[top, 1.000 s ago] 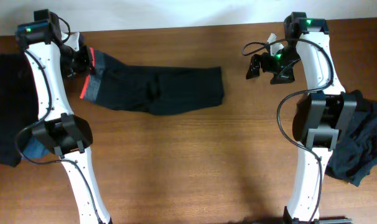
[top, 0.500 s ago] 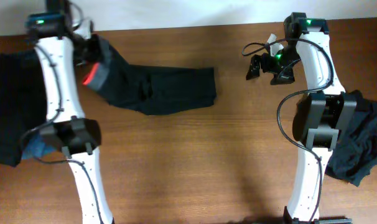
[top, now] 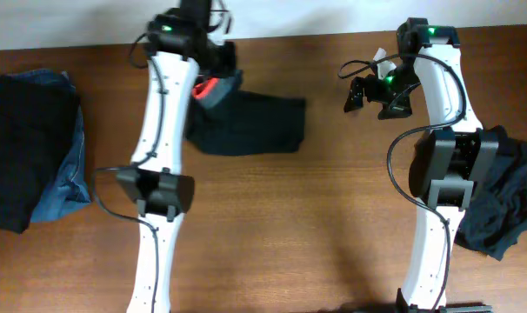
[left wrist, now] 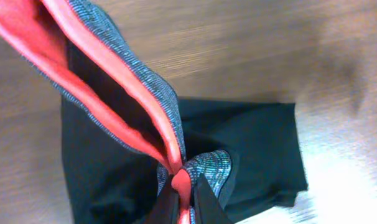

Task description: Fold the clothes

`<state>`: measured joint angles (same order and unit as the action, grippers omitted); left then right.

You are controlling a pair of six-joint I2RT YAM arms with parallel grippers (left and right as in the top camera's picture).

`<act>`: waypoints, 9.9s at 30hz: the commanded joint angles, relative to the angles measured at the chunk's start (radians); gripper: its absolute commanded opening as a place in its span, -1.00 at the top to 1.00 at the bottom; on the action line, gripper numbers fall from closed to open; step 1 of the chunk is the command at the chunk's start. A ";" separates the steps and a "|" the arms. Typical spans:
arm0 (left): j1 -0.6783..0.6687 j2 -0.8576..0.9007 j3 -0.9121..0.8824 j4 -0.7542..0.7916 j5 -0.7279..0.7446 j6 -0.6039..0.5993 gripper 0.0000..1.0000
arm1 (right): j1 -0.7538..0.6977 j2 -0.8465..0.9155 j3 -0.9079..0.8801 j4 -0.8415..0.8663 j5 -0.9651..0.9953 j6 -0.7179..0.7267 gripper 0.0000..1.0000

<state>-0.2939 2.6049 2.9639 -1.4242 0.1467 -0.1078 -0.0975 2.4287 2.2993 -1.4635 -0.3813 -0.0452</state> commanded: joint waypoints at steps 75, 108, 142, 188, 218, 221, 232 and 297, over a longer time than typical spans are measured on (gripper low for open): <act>0.217 -0.034 -0.214 0.002 0.184 0.142 -0.98 | 0.085 -0.357 0.001 -0.086 0.208 0.511 -0.97; 0.148 0.219 -0.215 -0.010 0.563 0.601 -0.99 | 0.124 -0.364 0.001 -0.109 0.191 0.430 -0.98; 0.067 0.282 -0.215 -0.016 0.692 0.280 -0.59 | 0.124 -0.364 0.001 -0.107 0.191 0.415 -0.97; 0.299 0.026 0.176 -0.230 0.450 0.182 0.99 | 0.157 -0.066 0.001 -0.023 0.232 0.393 -0.97; 0.853 -0.195 0.175 -0.045 0.138 -0.420 0.99 | 0.321 -0.032 0.001 -0.061 0.219 0.249 -0.97; 0.882 -0.195 0.175 -0.028 0.137 -0.419 0.99 | 0.321 -0.032 0.001 -0.064 0.196 0.235 -0.98; 0.976 -0.195 0.125 -0.080 0.092 -0.357 0.99 | 0.321 -0.032 0.001 -0.067 0.152 0.236 -0.97; 1.020 -0.417 -0.313 -0.235 -0.161 -0.196 -0.47 | 0.320 -0.032 0.001 -0.047 0.145 0.236 -0.97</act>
<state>0.7341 2.1887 2.6495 -1.6360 -0.0330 -0.3969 0.2195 2.3959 2.3016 -1.5131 -0.2272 0.2016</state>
